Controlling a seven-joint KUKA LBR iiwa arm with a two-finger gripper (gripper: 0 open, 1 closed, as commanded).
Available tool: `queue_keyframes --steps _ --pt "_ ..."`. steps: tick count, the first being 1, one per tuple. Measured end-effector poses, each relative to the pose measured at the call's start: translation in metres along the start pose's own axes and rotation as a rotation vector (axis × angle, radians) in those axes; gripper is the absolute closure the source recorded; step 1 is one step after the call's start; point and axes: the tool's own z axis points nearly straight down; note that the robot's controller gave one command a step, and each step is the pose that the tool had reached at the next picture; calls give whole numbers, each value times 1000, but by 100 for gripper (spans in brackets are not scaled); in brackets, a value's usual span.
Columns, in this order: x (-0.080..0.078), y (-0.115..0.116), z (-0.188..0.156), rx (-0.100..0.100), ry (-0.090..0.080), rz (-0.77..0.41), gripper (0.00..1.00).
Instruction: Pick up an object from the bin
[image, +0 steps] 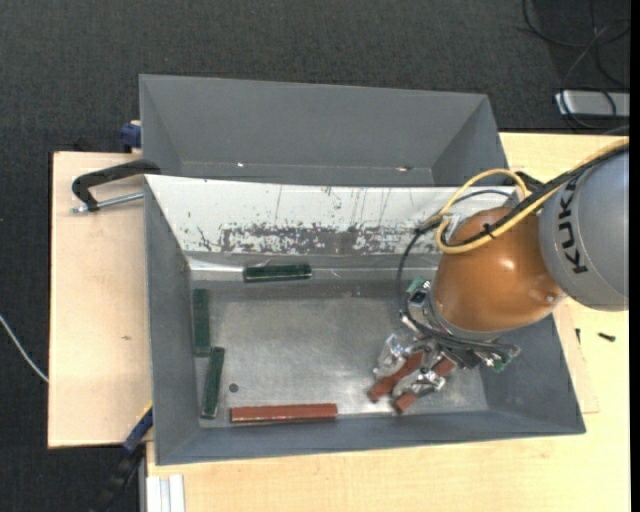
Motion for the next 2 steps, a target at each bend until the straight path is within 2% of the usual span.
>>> queue_keyframes --steps 2 --pt "1 1 -17 0 1 0 100"
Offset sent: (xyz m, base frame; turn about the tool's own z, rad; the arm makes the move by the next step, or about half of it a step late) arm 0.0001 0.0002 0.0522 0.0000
